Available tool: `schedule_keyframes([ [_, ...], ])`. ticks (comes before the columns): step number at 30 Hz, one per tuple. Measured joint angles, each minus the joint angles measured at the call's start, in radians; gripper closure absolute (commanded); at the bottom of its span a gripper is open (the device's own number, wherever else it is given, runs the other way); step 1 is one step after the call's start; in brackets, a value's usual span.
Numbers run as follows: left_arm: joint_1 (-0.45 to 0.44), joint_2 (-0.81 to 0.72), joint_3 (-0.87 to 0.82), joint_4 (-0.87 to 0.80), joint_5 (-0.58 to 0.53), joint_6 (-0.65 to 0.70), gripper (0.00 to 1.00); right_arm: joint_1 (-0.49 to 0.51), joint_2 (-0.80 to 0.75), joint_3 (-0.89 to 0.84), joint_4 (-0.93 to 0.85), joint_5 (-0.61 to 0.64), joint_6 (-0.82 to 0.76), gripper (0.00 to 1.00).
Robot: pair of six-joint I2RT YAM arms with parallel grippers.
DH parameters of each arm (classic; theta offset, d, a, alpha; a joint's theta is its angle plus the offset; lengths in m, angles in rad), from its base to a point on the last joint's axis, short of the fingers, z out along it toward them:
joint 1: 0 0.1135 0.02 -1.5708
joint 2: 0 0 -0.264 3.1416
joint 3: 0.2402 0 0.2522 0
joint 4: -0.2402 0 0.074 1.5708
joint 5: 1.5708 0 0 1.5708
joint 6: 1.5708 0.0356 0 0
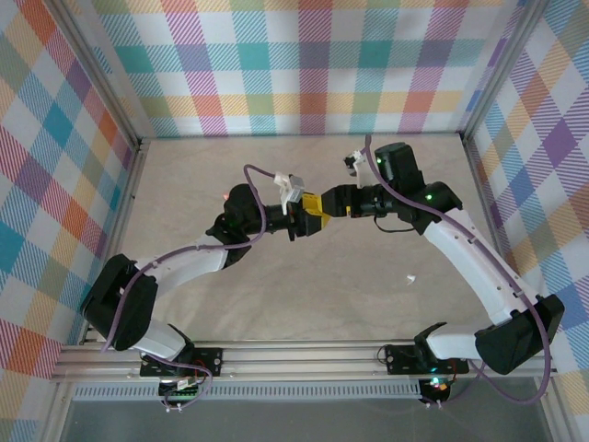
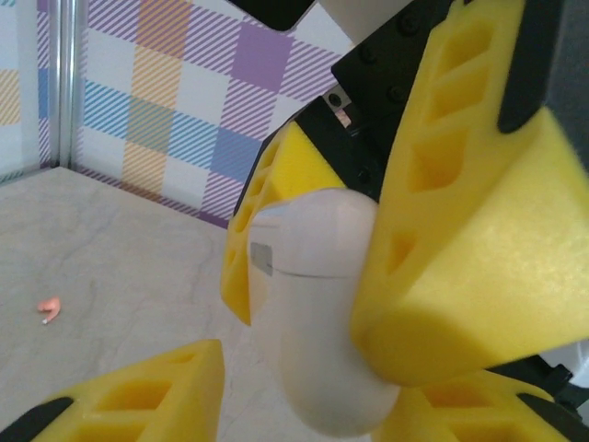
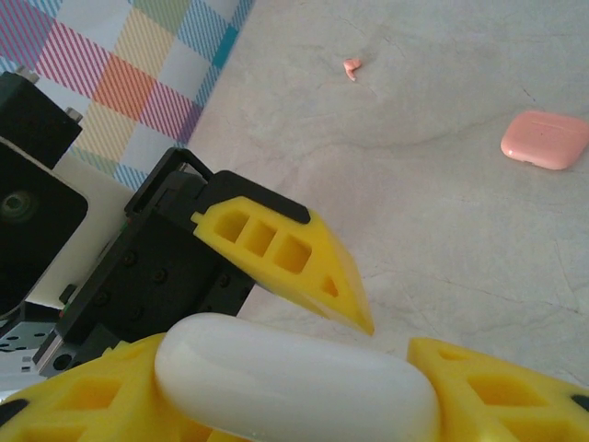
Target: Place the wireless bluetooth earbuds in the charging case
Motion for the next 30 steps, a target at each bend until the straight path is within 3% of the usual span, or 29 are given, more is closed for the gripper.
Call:
schedule_keyframes([
  [5,-0.005,0.011,0.012,0.031,0.006,-0.014,0.62,0.000,0.000,0.000,0.002,-0.002,-0.006,0.65],
  [9,-0.005,0.019,0.015,0.041,0.014,-0.019,0.77,-0.002,0.000,0.000,0.002,0.003,-0.004,0.61],
  [13,-0.005,0.024,0.019,0.043,0.006,0.000,0.94,-0.008,0.000,0.000,0.004,0.010,0.017,0.40],
  [15,-0.005,0.024,0.019,0.042,0.003,0.005,0.96,-0.009,0.000,0.000,0.010,0.004,0.021,0.29],
  [18,-0.003,0.021,0.019,0.039,-0.002,0.000,0.97,-0.013,-0.010,0.000,0.011,-0.026,0.019,0.22],
  [26,0.039,-0.025,-0.005,0.045,0.003,-0.071,0.99,-0.149,-0.125,-0.054,0.140,-0.226,0.049,0.24],
  [30,0.060,-0.028,-0.005,0.045,0.027,-0.126,0.99,-0.159,-0.150,-0.116,0.200,-0.285,0.031,0.25],
])
